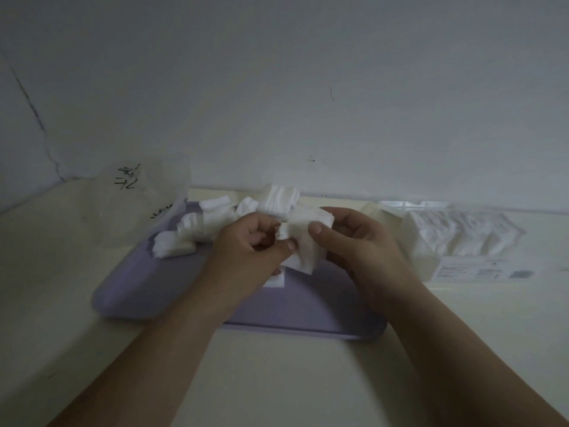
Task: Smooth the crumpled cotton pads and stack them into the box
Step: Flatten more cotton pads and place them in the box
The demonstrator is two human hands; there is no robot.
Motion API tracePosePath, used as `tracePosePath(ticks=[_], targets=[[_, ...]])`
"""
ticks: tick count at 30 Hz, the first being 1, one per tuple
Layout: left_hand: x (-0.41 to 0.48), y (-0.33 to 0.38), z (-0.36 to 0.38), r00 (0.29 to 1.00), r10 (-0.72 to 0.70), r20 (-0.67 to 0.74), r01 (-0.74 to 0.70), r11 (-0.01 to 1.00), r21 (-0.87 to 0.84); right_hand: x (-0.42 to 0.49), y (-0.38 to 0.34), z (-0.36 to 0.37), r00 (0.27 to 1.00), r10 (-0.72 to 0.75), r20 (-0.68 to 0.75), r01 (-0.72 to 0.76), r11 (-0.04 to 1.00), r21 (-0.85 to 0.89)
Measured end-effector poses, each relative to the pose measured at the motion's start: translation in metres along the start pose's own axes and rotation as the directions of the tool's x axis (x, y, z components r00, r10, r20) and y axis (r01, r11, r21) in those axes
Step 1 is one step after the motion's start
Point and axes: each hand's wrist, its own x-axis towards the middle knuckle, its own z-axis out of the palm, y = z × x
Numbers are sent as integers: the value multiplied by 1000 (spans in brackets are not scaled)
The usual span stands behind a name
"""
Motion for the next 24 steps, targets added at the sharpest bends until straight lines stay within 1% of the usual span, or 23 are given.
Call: tracePosePath(ticks=[4,8,12,16,20,24], targets=[[1,-3,0,996,64,-55,-60,996,70,3,1,-1,998,47,-34,-45,997,56],[0,-2,0,988,122,-89,-116,990,77,2,2,3,996,75,-52,-71,994,79],[-2,0,1,982,151,-110,-144,987,73,2,4,4,994,64,-85,-54,992,116],[-1,-1,1,982,156,-107,-146,985,97,2,3,3,989,66,-134,-53,994,97],[0,0,2,976,173,-131,-149,973,176,0,4,4,992,41,-116,-40,999,10],[-1,3,1,978,129,-164,-110,987,118,-3,4,7,996,-7,-92,2,998,-56]])
